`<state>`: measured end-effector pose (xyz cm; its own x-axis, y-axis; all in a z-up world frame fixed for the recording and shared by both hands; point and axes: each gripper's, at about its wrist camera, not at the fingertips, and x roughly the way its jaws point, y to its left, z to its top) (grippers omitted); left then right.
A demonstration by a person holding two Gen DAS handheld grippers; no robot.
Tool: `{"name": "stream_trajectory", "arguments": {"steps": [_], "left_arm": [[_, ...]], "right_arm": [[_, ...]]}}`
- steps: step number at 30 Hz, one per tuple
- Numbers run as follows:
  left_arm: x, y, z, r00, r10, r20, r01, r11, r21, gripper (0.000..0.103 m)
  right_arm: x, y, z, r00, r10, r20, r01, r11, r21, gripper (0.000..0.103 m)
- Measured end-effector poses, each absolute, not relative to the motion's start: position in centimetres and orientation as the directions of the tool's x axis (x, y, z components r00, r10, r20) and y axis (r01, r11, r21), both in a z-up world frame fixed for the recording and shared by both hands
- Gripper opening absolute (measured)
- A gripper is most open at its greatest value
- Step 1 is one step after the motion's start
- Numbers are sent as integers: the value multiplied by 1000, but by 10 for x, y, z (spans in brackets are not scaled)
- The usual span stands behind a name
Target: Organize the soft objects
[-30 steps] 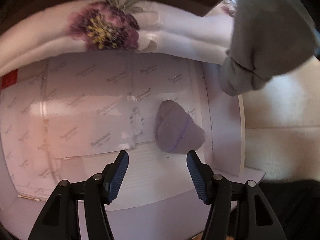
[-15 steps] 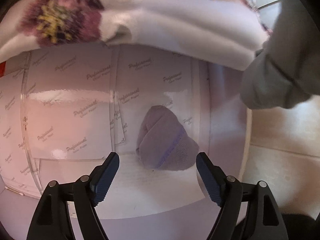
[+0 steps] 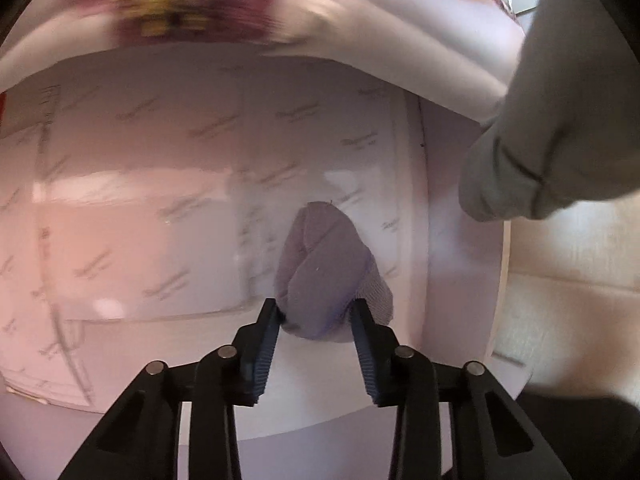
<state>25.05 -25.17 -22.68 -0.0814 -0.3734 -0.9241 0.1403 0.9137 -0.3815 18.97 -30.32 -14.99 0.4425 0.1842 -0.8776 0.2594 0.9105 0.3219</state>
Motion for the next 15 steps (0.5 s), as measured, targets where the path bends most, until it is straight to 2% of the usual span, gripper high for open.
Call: {"name": "stream_trajectory", "arguments": {"steps": [3,10,15], "left_arm": [[245,-231,-222,-74,-362,-929,145,918,-369,28],[228,-174,-208,-69,-275,-959,153,947,-283,24],[229,-127,-210,-59,-227,-972,62,971,-231,24]], "right_arm": [[191,-296,-157,420,189,-887,245,918,312,15],[194,-274,-175,344,210,-915,186,940,285,15],[196,-248,-209,190,216,-958,119,963,241,15]]}}
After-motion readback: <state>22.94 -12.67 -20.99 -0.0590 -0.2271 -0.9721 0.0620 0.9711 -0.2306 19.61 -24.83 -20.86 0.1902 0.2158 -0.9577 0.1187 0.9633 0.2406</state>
